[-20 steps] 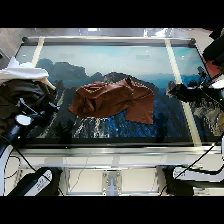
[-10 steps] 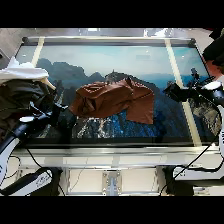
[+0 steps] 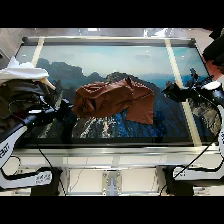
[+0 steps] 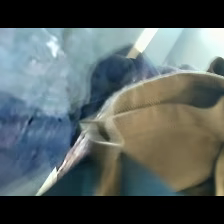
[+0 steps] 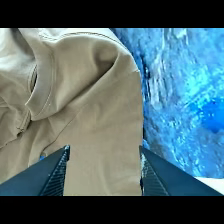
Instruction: Fold the shirts.
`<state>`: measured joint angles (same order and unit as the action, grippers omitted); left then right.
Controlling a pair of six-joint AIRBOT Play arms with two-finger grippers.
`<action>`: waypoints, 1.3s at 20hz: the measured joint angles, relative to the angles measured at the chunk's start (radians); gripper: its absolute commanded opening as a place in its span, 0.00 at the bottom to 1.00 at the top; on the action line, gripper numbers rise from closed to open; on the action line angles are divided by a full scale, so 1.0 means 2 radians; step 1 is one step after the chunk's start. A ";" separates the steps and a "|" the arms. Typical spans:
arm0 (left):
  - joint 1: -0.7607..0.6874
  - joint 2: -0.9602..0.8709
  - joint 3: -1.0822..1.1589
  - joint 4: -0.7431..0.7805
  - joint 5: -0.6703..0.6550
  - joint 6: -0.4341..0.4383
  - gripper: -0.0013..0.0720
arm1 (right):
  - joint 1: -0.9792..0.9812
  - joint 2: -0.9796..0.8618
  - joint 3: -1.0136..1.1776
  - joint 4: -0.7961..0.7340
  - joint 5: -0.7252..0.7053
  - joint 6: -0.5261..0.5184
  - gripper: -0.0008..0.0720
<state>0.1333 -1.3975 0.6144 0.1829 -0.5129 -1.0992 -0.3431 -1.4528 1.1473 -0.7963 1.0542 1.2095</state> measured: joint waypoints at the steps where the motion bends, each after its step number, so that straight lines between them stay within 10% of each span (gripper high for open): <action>1: -0.001 -0.003 0.003 -0.002 0.000 0.001 0.03 | 0.000 0.000 0.000 0.000 0.000 0.000 0.67; 23: -0.004 0.020 0.009 -0.006 -0.021 0.013 0.03 | 0.060 -0.208 0.123 0.019 -0.043 -0.023 0.52; 24: -0.004 0.020 0.009 -0.006 -0.021 0.014 0.03 | 0.062 -0.211 0.126 0.019 -0.036 -0.023 0.49; 26: -0.004 0.020 0.009 -0.006 -0.021 0.016 0.03 | 0.064 -0.215 0.130 0.011 -0.017 -0.024 0.04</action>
<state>0.1253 -1.3567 0.6323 0.1711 -0.5552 -1.0664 -0.2150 -1.8835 1.4075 -0.7738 1.0210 1.1622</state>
